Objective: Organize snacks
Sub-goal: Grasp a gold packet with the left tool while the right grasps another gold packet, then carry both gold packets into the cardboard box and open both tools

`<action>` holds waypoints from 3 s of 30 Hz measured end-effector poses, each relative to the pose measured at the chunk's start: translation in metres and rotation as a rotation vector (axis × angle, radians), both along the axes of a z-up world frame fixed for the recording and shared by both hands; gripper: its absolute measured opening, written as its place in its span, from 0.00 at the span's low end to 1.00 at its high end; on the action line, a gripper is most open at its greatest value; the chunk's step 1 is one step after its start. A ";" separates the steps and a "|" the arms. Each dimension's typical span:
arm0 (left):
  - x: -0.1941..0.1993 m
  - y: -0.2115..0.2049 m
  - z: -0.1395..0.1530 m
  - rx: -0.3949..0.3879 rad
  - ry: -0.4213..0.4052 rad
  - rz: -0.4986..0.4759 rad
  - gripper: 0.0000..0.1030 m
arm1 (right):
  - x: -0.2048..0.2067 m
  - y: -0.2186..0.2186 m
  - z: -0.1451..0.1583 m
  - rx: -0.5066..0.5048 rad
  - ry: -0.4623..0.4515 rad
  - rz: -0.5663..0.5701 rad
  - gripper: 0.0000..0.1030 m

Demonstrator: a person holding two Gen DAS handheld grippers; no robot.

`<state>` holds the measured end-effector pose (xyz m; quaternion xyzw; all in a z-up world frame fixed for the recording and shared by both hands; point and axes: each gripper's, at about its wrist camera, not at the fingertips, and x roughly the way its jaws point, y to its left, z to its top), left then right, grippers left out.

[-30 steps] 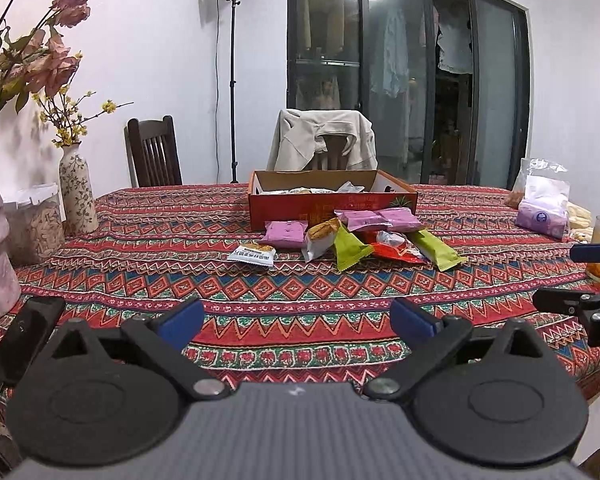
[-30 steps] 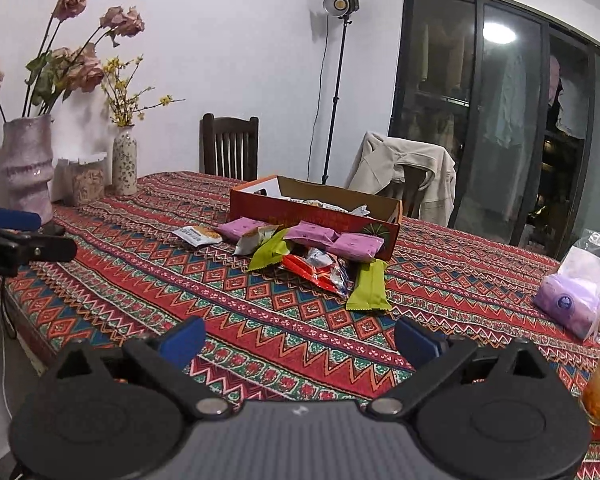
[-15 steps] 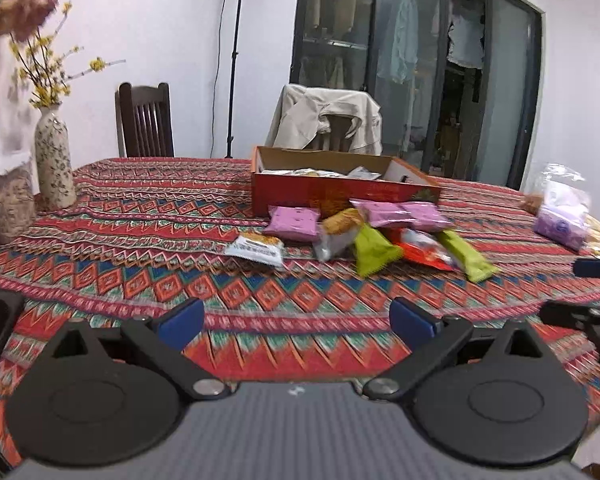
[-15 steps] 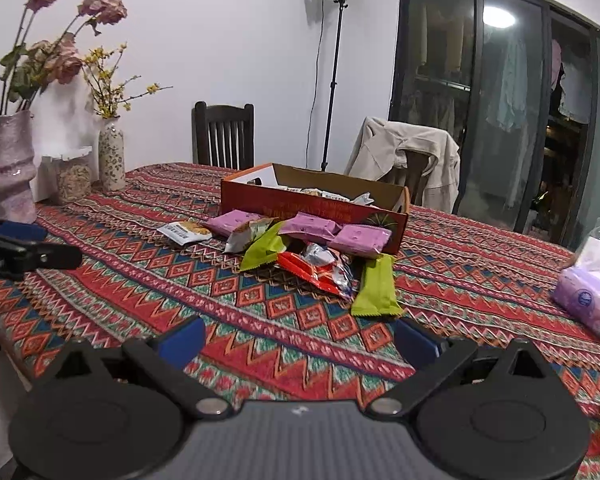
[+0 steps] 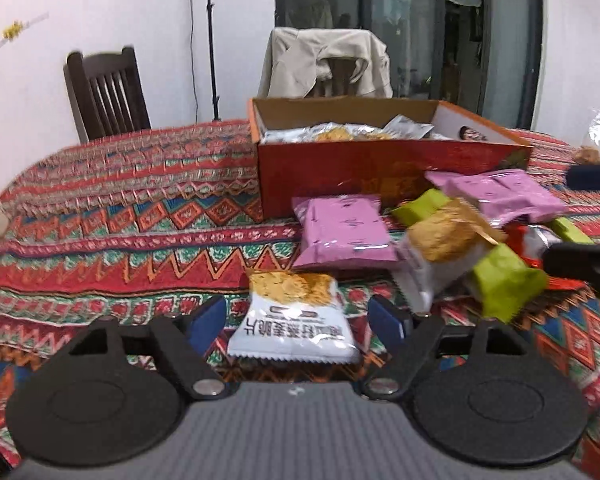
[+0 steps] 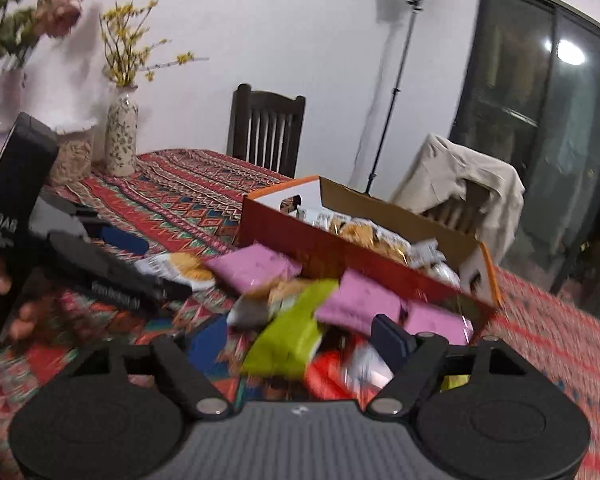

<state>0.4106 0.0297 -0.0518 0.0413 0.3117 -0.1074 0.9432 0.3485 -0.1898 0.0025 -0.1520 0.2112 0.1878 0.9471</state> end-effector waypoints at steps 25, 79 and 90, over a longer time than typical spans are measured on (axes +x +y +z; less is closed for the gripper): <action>-0.095 -0.003 0.004 -0.239 0.073 -0.017 0.41 | 0.020 0.018 -0.026 -0.060 0.198 0.212 0.31; 0.148 -0.046 0.090 -0.170 -0.136 -0.006 0.41 | 0.194 -0.065 0.050 0.468 0.195 -0.069 0.39; 0.166 -0.027 0.052 -0.136 -0.065 0.017 0.65 | 0.274 -0.013 -0.025 0.369 0.373 -0.109 0.41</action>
